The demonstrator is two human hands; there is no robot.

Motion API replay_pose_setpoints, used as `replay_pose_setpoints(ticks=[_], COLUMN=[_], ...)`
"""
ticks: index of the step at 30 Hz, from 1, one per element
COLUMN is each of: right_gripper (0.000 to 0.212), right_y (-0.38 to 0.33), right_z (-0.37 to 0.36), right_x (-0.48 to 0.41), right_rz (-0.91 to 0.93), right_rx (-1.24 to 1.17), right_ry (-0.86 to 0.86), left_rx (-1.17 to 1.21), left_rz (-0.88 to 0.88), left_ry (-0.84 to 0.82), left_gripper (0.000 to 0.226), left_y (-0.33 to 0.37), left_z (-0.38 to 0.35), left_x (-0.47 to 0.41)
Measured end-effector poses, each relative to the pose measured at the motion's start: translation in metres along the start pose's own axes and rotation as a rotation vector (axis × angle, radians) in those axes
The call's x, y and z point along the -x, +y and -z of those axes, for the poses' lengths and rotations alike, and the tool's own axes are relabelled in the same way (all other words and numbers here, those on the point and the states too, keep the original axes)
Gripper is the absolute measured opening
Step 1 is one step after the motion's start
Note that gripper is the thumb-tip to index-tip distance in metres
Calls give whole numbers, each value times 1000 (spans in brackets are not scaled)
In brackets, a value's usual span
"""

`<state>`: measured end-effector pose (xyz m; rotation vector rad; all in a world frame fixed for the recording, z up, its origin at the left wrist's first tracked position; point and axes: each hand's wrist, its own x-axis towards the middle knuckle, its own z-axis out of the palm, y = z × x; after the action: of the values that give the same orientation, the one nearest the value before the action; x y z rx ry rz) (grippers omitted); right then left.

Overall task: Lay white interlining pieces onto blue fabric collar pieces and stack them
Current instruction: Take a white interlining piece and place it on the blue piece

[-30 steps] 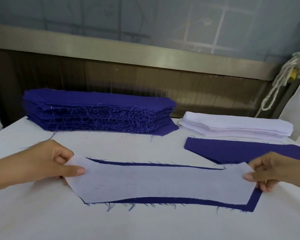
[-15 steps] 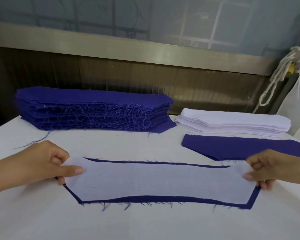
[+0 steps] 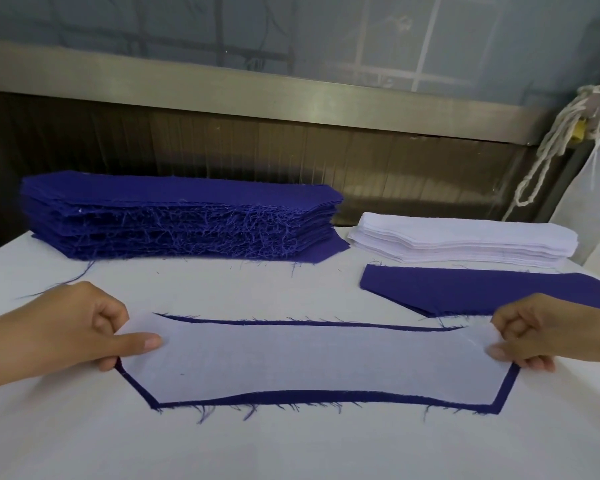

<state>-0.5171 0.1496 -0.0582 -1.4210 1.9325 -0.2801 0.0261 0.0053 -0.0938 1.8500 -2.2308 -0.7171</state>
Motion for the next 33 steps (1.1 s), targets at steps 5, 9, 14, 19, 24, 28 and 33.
replay_pose_setpoints(ticks=[5,9,14,19,24,28,33], right_gripper=[67,53,18,12,11,11,9], right_y=[4,9,15,16,15,16,17], right_z=[5,6,8,10,12,15,22], right_x=[0,-1,-5,-9,-12,-13,-15], right_rz=[-35,-45,-58,-51,-64,-70,-82], right_rx=[2,14,28,34,57,38,10], right_ry=[10,31,85,70,70,54,10], left_rx=[-14,6,24,32,63,60,-7], left_rz=[6,37,100,153,116,100,-29], left_ry=[68,76,68,69,72,71,224], left_gripper=[82,79,80,82,83,86,70], left_y=[-8,-17,-28,-33,-22,-14,4], left_z=[1,6,11,10,7,8,15], left_x=[-2,-5,-14,-20,-16,-11,-6])
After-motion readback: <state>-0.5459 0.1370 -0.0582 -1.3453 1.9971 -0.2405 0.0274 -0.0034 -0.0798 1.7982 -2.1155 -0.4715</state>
